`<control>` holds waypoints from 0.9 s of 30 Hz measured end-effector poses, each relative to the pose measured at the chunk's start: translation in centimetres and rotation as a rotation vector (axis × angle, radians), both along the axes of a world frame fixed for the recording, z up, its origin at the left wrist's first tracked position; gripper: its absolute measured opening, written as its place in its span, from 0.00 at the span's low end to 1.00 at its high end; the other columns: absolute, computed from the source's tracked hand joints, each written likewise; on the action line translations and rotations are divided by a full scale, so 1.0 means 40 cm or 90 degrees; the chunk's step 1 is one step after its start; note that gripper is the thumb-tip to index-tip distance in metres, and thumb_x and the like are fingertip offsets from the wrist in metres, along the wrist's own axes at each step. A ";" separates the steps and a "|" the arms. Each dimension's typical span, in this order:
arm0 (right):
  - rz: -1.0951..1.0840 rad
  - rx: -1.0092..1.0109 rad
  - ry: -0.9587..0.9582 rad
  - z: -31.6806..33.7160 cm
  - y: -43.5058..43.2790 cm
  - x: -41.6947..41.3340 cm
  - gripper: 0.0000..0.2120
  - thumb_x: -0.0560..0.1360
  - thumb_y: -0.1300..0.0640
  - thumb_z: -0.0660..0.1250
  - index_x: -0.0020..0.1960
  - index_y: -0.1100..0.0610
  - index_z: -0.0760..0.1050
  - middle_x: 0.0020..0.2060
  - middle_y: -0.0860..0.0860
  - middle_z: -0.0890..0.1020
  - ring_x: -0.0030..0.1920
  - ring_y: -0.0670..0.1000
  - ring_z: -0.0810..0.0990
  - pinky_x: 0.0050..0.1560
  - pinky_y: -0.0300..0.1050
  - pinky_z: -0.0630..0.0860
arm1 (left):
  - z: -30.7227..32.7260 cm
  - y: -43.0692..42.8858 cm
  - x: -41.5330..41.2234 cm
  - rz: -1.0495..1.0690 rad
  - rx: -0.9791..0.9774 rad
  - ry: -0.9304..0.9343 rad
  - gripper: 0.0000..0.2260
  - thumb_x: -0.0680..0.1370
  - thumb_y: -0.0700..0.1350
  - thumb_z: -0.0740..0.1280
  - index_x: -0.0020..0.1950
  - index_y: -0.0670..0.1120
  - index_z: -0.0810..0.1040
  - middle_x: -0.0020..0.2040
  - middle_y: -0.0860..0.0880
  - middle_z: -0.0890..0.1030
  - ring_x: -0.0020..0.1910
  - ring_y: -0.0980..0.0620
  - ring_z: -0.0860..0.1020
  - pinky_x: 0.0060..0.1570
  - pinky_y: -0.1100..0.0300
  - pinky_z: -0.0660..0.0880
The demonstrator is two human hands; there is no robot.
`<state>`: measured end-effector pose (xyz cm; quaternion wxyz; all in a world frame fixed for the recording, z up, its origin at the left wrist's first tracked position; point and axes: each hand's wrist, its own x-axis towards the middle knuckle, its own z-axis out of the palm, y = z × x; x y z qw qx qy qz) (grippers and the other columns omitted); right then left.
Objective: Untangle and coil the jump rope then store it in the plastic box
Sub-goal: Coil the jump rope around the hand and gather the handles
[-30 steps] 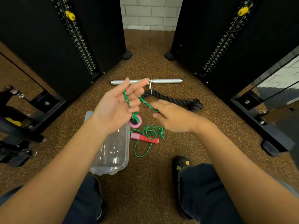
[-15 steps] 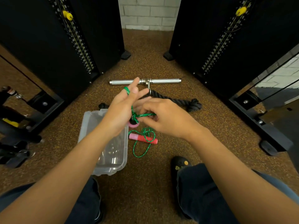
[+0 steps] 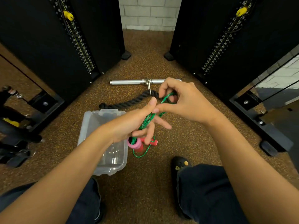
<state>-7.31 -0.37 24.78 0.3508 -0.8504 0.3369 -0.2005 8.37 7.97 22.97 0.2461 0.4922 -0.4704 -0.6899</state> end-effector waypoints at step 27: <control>0.124 -0.090 0.284 -0.051 0.144 0.092 0.15 0.82 0.50 0.49 0.53 0.57 0.70 0.38 0.52 0.77 0.39 0.55 0.75 0.50 0.50 0.69 | -0.058 -0.037 0.063 0.585 -0.004 0.327 0.20 0.82 0.48 0.49 0.66 0.37 0.68 0.51 0.46 0.81 0.41 0.57 0.80 0.44 0.69 0.77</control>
